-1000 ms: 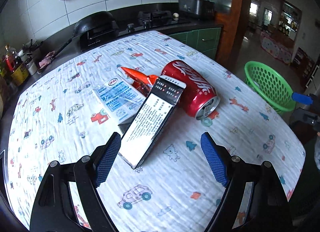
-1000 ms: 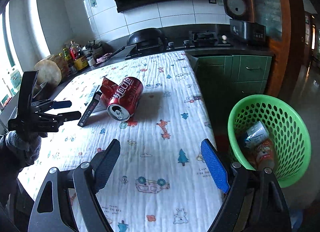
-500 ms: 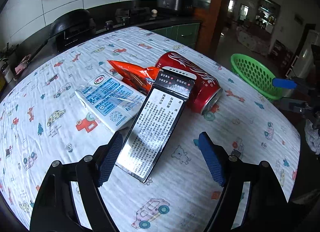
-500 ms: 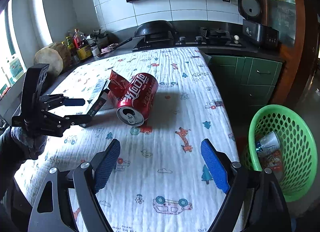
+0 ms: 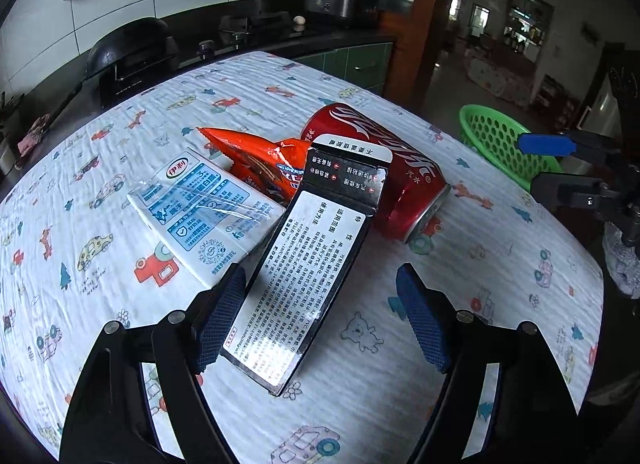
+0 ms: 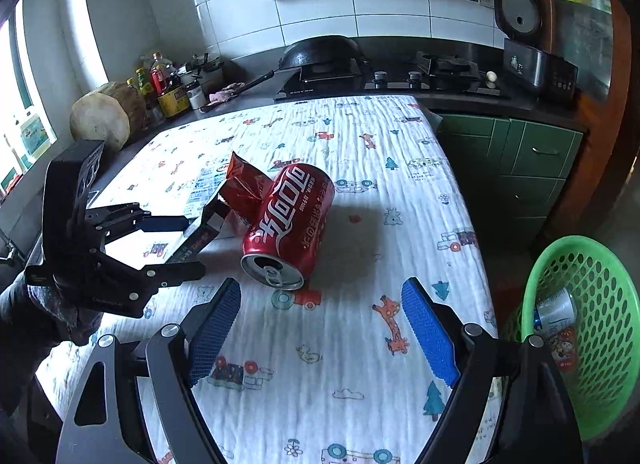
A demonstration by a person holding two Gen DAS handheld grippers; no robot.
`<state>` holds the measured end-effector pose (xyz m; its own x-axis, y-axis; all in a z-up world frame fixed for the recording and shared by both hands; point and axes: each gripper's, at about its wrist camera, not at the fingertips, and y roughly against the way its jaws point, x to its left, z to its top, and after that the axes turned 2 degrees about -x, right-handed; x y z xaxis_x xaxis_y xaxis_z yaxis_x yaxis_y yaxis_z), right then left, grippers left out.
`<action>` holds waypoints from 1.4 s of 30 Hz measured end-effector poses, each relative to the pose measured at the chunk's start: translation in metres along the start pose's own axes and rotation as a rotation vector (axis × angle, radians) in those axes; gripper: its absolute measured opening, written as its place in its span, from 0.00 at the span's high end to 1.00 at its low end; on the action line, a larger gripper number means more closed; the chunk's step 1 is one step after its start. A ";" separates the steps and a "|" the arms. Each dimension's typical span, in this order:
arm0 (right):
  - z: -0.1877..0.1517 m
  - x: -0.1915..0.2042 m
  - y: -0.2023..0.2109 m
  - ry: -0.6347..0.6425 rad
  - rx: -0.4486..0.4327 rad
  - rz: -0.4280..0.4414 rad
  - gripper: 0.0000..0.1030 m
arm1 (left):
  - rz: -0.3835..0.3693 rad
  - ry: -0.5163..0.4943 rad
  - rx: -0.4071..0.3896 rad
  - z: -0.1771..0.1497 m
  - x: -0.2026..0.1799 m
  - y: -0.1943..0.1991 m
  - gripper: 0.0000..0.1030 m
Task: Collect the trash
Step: 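Grasp the black-and-white box with the left tool while the right grasps the red Coca-Cola can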
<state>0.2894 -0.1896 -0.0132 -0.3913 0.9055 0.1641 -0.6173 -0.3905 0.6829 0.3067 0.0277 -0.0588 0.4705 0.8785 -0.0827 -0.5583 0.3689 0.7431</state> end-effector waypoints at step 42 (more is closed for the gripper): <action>0.055 0.008 -0.123 -0.168 0.211 0.118 0.36 | -0.022 0.121 0.032 -0.033 0.005 0.037 0.55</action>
<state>0.4001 -0.1254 -0.0570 -0.3230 0.8773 0.3549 -0.4116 -0.4679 0.7821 0.2663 0.0560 -0.0539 0.3954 0.9012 -0.1776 -0.5260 0.3807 0.7606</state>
